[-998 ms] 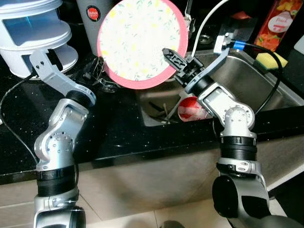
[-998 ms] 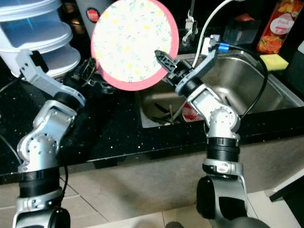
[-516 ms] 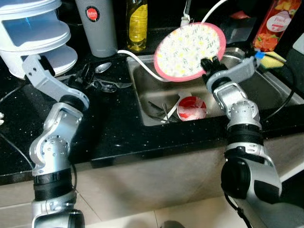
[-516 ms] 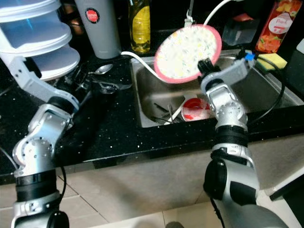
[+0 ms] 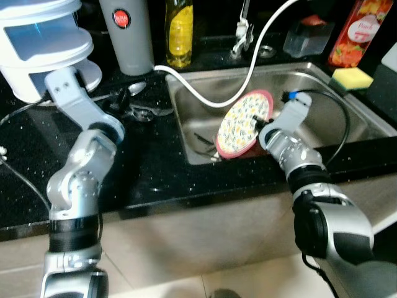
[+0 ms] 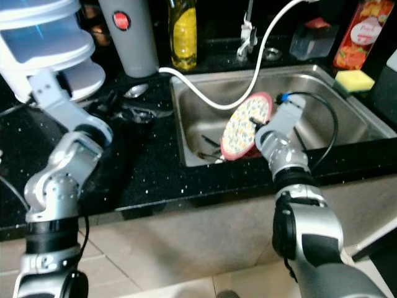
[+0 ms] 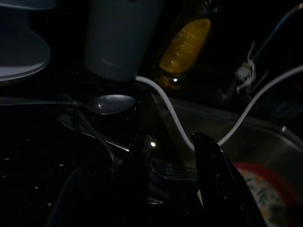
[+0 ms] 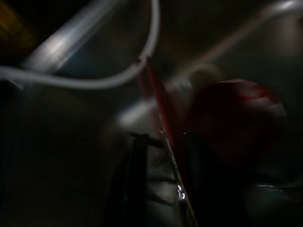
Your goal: Kitchen organization
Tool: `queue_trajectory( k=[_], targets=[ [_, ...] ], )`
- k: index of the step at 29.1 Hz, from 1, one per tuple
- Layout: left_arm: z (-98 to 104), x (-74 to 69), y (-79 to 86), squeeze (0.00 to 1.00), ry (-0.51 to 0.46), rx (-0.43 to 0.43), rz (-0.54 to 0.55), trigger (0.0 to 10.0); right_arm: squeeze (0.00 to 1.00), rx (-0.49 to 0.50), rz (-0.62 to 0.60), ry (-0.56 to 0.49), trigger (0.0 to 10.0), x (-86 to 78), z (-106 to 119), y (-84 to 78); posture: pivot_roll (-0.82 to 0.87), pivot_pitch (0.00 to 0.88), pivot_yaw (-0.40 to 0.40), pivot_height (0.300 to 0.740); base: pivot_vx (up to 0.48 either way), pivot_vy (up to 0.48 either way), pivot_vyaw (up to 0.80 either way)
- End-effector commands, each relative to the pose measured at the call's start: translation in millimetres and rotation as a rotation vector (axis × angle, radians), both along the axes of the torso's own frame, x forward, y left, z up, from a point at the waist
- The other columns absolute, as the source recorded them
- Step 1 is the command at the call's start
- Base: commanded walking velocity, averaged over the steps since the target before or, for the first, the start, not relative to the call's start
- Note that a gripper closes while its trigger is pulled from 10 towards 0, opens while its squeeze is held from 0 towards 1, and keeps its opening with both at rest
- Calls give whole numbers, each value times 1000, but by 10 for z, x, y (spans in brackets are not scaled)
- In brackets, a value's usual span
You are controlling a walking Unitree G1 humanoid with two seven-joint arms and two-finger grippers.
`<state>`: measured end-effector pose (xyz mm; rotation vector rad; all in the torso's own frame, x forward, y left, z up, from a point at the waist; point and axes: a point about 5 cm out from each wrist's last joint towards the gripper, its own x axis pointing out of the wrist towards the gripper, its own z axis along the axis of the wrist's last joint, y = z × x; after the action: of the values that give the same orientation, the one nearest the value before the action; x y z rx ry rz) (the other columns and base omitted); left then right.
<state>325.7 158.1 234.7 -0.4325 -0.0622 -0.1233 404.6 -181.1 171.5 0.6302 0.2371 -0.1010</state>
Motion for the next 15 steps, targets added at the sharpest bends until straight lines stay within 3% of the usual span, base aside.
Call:
queue_trajectory(
  k=[1,2,3,4,5,6,8,10,14,15],
  targets=[
    [-26,16,35,0,26,35,17,10000,1000,84,-9,-85,10000,45,164,-10,-74,0,-2,740,0,0,0],
    [-30,16,36,0,30,46,19,10000,0,85,-44,-202,10000,60,348,-104,-74,0,0,740,0,0,0],
    [-30,16,36,0,30,46,19,10000,0,85,-44,-202,10000,60,348,-104,-74,0,0,740,0,0,0],
    [-38,18,38,0,36,62,23,10000,0,30,-99,-322,10000,49,556,-235,-76,0,3,740,0,0,0],
    [-52,31,44,0,48,113,38,10000,0,-171,-227,-508,10000,-32,932,-481,-82,0,9,740,0,0,0],
    [-52,31,44,0,48,113,38,10000,0,-171,-227,-508,10000,-32,932,-481,-82,0,9,740,0,0,0],
    [-66,47,56,0,66,161,59,10000,0,-322,-268,-599,10000,-96,1136,-546,-87,0,14,740,0,0,0],
    [-82,82,91,0,91,239,93,10000,0,-459,-209,-727,10000,-167,1355,-450,-94,0,25,740,0,0,0],
    [-73,89,122,0,94,268,109,10000,0,-493,-101,-789,10000,-194,1406,-296,-97,0,32,740,0,0,0],
    [-69,85,153,0,100,282,122,10000,0,-510,-3,-820,10000,-214,1395,-157,-96,0,35,740,0,0,0]
  ],
)
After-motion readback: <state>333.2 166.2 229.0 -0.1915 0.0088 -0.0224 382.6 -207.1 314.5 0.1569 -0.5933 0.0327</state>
